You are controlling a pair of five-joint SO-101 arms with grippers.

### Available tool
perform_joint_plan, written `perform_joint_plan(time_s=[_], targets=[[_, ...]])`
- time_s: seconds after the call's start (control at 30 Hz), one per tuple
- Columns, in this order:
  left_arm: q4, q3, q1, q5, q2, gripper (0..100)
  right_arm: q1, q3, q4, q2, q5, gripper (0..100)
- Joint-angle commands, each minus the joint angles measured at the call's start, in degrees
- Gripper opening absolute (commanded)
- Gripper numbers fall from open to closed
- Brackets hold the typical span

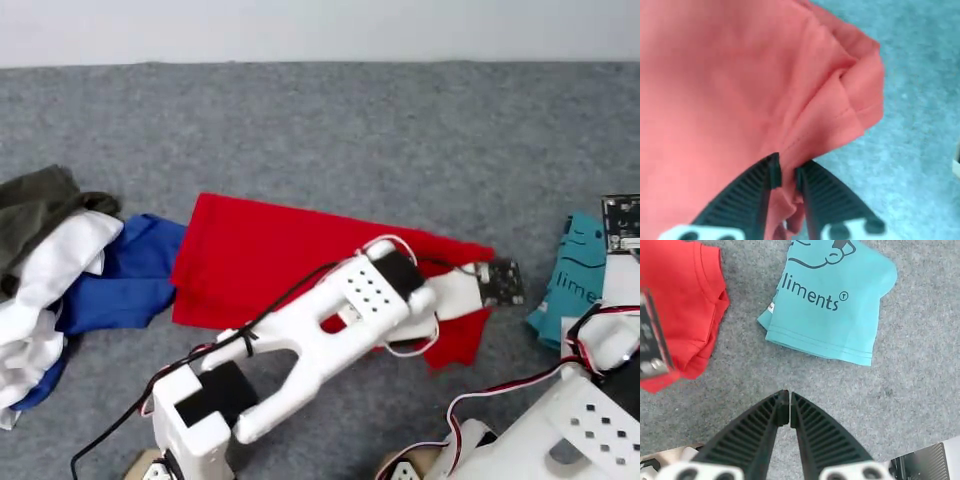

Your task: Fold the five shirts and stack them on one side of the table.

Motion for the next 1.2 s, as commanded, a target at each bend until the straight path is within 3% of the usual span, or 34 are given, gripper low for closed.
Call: perform_joint_plan(time_s=[0.0, 0.23, 0.43, 0.77, 1.17], targets=[[-3.9, -2.4, -2.5, 0.1, -0.6, 3, 0.5, -0.5, 2.2, -1.0, -0.4, 0.9], [-9.3, -2.5, -8.4, 0.4, 1.8, 19, 0.4, -0.5, 2.2, -1.0, -0.5, 0.9], [-12.4, -3.4, -12.2, -0.3, 9.9, 19, 0.4, -0.5, 2.2, -1.0, -0.5, 0.9], [-6.2, -13.3, -14.1, -0.7, 8.2, 15, 0.4, -0.5, 2.2, -1.0, -0.5, 0.9], [1.7, -15.6, -15.9, -0.4, 10.2, 13, 0.5, -0.5, 2.2, -1.0, -0.5, 0.9]])
